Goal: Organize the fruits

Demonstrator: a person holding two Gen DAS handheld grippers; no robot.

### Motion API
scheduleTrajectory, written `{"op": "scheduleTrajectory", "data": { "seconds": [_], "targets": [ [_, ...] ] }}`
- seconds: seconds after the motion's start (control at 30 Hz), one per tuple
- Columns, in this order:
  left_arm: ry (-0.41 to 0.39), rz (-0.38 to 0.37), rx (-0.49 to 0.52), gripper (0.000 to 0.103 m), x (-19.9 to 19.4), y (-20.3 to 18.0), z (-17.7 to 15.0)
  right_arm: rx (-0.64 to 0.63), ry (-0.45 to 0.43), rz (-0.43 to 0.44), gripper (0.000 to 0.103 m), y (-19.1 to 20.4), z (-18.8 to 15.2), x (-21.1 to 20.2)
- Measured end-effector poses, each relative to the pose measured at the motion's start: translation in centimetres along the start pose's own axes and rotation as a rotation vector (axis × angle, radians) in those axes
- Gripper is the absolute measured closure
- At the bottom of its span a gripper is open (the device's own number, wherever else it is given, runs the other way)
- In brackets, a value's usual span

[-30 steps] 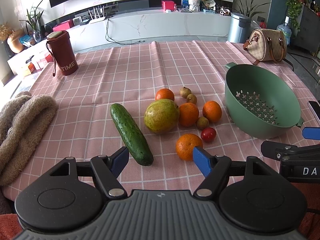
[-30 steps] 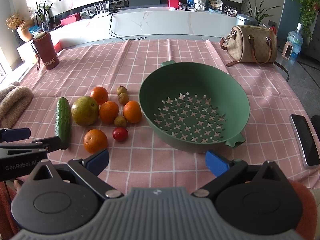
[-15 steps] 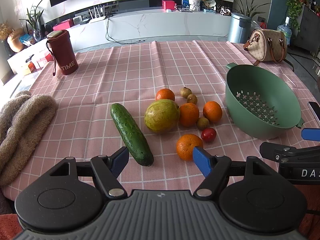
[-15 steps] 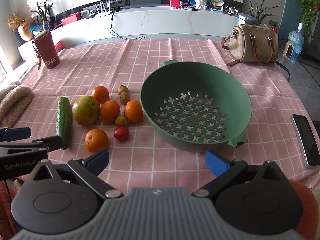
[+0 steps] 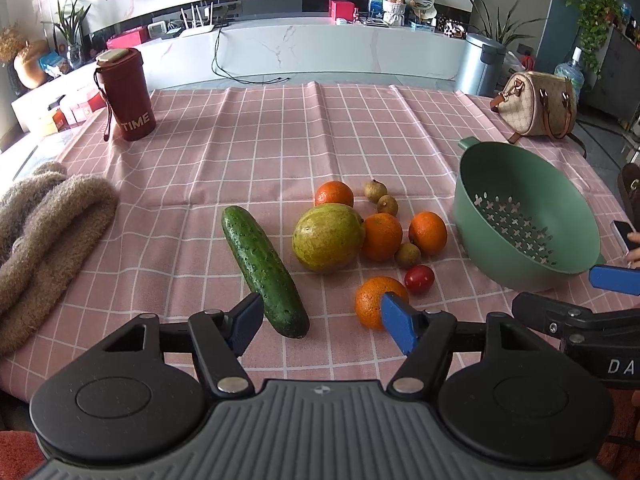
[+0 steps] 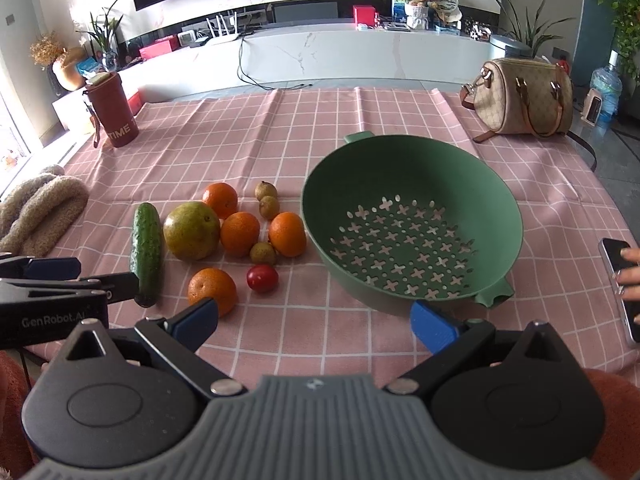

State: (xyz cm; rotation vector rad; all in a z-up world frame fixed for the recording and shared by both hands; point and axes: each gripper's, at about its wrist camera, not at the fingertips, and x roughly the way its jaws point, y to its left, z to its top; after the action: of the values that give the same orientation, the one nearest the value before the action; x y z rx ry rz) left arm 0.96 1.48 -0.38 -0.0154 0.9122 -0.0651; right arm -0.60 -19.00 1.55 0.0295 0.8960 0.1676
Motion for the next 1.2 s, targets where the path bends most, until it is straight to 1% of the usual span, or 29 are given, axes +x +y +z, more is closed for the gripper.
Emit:
{"op": "scheduleTrajectory", "data": {
  "seconds": [0.07, 0.13, 0.17, 0.2, 0.23, 0.27, 0.3, 0.33, 0.37, 0.43, 0.53, 0.6, 0.63, 0.8, 0.93, 1.0, 1.1, 1.2],
  "targets": [
    [0.004, -0.02, -0.031, 0.029, 0.3, 0.7, 0.3, -0.012, -0.023, 0.027, 0.005, 0.1, 0.2, 0.1],
    [0.014, -0.041, -0.057, 0.039, 0.9, 1.4, 0.5, -0.023, -0.047, 0.064, 0.006, 0.4, 0.5, 0.3],
    [0.027, -0.05, -0.069, 0.041, 1.3, 1.8, 0.7, -0.029, -0.057, 0.083, 0.01, 0.5, 0.7, 0.5],
    [0.037, -0.056, -0.077, 0.046, 1.6, 2.1, 0.8, -0.038, -0.067, 0.102, 0.013, 0.7, 0.9, 0.7],
    [0.05, -0.064, -0.092, 0.051, 2.0, 2.6, 1.0, -0.05, -0.071, 0.117, 0.019, 0.9, 1.2, 1.0],
    [0.062, -0.069, -0.109, 0.053, 2.5, 3.1, 1.1, -0.062, -0.071, 0.128, 0.024, 1.2, 1.4, 1.3],
    [0.073, -0.072, -0.125, 0.058, 2.8, 3.5, 1.3, -0.075, -0.069, 0.139, 0.026, 1.5, 1.6, 1.7],
    [0.087, -0.071, -0.147, 0.06, 3.4, 4.0, 1.5, -0.091, -0.065, 0.154, 0.031, 1.9, 2.0, 2.2],
    [0.095, -0.071, -0.165, 0.06, 3.8, 4.5, 1.7, -0.106, -0.062, 0.169, 0.034, 2.2, 2.2, 2.6],
    [0.109, -0.068, -0.197, 0.06, 4.9, 5.6, 2.1, -0.146, -0.054, 0.204, 0.038, 3.0, 2.9, 3.8],
    [0.137, -0.066, -0.23, 0.06, 6.5, 6.8, 2.7, -0.206, -0.036, 0.222, 0.039, 4.6, 3.6, 5.8],
    [0.146, -0.077, -0.248, 0.06, 7.4, 7.5, 3.0, -0.239, -0.008, 0.246, 0.043, 5.6, 4.0, 7.2],
    [0.148, -0.083, -0.261, 0.06, 7.8, 7.9, 3.1, -0.252, 0.004, 0.258, 0.044, 6.0, 4.1, 7.9],
    [0.158, -0.114, -0.305, 0.06, 9.4, 9.1, 3.4, -0.309, 0.022, 0.277, 0.044, 7.7, 5.1, 10.5],
    [0.162, -0.13, -0.305, 0.057, 10.3, 9.3, 3.6, -0.334, 0.038, 0.295, 0.044, 8.5, 5.8, 12.4],
    [0.169, -0.128, -0.307, 0.057, 10.7, 9.5, 3.6, -0.342, 0.036, 0.3, 0.044, 8.7, 5.8, 13.1],
    [0.187, -0.13, -0.307, 0.057, 11.4, 9.7, 3.6, -0.348, 0.023, 0.313, 0.04, 8.8, 5.9, 13.6],
    [0.192, -0.143, -0.32, 0.057, 11.8, 9.9, 3.5, -0.367, 0.011, 0.319, 0.039, 9.1, 5.9, 14.1]
  ]
}}
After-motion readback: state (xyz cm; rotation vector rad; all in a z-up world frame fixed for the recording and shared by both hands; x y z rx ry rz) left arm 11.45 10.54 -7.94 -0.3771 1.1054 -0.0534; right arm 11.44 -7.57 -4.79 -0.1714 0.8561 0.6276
